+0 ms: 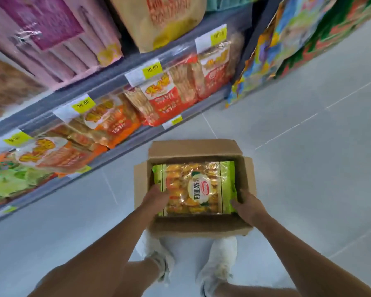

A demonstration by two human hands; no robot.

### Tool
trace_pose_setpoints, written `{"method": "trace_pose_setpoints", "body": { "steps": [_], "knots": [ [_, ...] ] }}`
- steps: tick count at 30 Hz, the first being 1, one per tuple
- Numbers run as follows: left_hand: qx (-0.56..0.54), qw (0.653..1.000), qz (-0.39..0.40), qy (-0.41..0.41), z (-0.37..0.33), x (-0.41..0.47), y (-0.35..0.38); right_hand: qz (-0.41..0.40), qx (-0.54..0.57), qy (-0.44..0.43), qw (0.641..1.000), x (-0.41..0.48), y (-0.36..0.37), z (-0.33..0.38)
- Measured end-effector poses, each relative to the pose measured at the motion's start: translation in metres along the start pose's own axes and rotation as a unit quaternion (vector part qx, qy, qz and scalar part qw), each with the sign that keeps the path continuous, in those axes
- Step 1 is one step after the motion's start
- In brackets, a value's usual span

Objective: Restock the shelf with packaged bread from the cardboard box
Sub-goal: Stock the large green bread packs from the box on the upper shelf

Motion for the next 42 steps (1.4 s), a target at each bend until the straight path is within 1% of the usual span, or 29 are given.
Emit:
{"method": "trace_pose_setpoints", "body": {
  "steps": [4, 7, 9, 11, 14, 17, 19, 22, 25, 29, 31, 36, 40, 42],
  "knots": [
    [-0.063, 0.996, -0.036, -0.055, 0.005, 0.046, 0.026, -0.006, 0.042, 0.047, 0.998, 0.048, 0.036, -0.012],
    [-0.082, 0.991, -0.069, -0.085, 0.013, 0.079, 0.042, -0.01, 0.112, 0.066, 0.991, 0.076, 0.06, -0.009],
    [-0.09, 0.99, -0.066, -0.089, 0.015, 0.098, 0.053, -0.009, 0.149, 0.087, 0.985, 0.089, 0.075, -0.01],
    [-0.107, 0.988, -0.055, -0.098, 0.01, 0.096, 0.056, -0.002, 0.184, 0.1, 0.978, 0.095, 0.086, -0.009],
    [-0.145, 0.983, -0.051, -0.102, 0.011, 0.093, 0.054, -0.015, 0.178, 0.103, 0.978, 0.095, 0.088, -0.009],
    [-0.163, 0.98, -0.048, -0.106, 0.025, 0.102, 0.054, -0.049, 0.167, 0.115, 0.978, 0.087, 0.076, -0.014],
    [-0.16, 0.98, -0.053, -0.108, 0.034, 0.102, 0.052, -0.056, 0.167, 0.122, 0.977, 0.075, 0.066, -0.016],
    [-0.149, 0.983, -0.04, -0.1, 0.011, 0.049, 0.027, -0.057, 0.153, 0.124, 0.979, 0.054, 0.045, -0.015],
    [-0.138, 0.986, -0.032, -0.093, -0.004, 0.007, 0.003, -0.067, 0.133, 0.123, 0.981, 0.03, 0.012, -0.011],
    [-0.155, 0.985, -0.019, -0.077, -0.03, -0.059, -0.04, -0.059, 0.135, 0.126, 0.981, -0.007, -0.038, -0.004],
    [-0.16, 0.985, -0.026, -0.059, -0.048, -0.097, -0.072, -0.06, 0.158, 0.125, 0.978, -0.031, -0.071, 0.007],
    [-0.182, 0.981, -0.06, -0.012, -0.091, -0.19, -0.155, -0.103, 0.244, 0.106, 0.958, -0.117, -0.185, 0.065],
    [-0.255, 0.963, -0.076, 0.033, -0.13, -0.269, -0.234, -0.122, 0.305, 0.052, 0.943, -0.183, -0.285, 0.119],
    [-0.285, 0.955, -0.067, 0.049, -0.143, -0.306, -0.267, -0.114, 0.337, 0.036, 0.934, -0.215, -0.328, 0.14]
  ]
}}
Point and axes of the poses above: each hand's wrist, its own x-axis towards the middle knuckle, its own y-axis out of the palm, z = x × y, the point moved 9 cm from there along x, towards the middle knuckle, and after that the axes turned 14 degrees about -z, right-handed, at the moved point
